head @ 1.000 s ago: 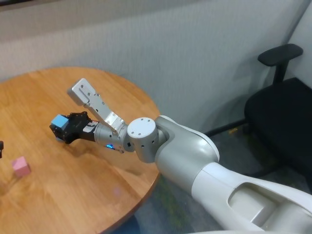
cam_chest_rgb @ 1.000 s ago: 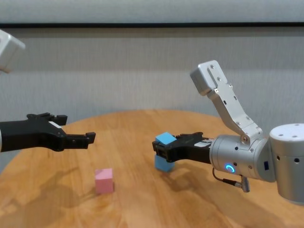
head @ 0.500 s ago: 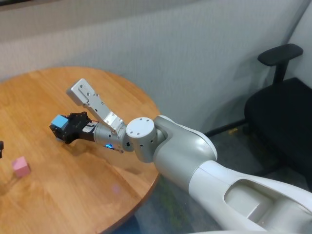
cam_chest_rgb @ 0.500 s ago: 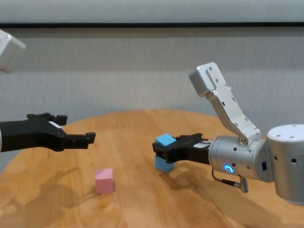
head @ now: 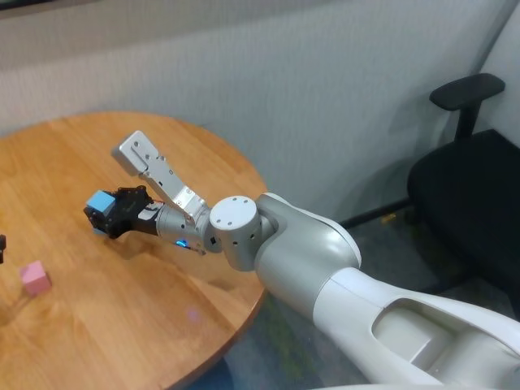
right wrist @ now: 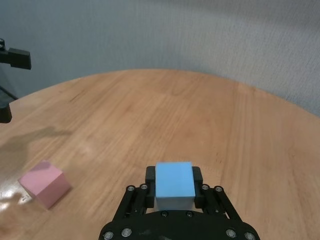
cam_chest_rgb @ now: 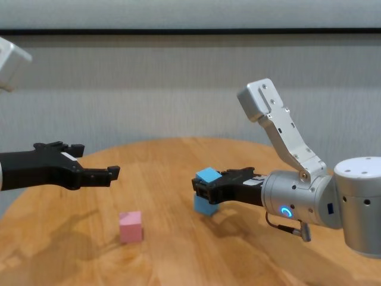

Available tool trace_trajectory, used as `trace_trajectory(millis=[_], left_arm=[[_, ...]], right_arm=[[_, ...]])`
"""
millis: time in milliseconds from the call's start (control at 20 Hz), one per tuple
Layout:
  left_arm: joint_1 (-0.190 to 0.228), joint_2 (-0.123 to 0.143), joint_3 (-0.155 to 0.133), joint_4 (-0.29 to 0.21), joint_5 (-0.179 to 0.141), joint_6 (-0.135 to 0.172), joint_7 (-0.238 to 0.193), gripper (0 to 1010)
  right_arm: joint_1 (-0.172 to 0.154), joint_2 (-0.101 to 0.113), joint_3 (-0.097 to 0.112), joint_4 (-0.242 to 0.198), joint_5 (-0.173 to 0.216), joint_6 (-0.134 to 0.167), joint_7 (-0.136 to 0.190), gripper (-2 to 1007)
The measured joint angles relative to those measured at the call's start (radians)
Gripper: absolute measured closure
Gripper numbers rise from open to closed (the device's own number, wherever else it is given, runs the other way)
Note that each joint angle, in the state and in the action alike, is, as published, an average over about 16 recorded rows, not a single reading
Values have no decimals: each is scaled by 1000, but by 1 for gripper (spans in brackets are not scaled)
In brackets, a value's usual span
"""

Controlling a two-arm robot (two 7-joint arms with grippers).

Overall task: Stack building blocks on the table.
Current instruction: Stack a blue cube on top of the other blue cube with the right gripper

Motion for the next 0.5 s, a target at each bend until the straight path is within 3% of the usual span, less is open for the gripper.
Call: trace_trajectory(millis=[300,500], left_arm=[[0,0,0,0,0,0,0,10],[0,0,0,0,0,0,0,10]], right_arm=[[-3,-3,5,-7,0,-1,-1,441],[-13,2,8,-35,0,4,-4,316]])
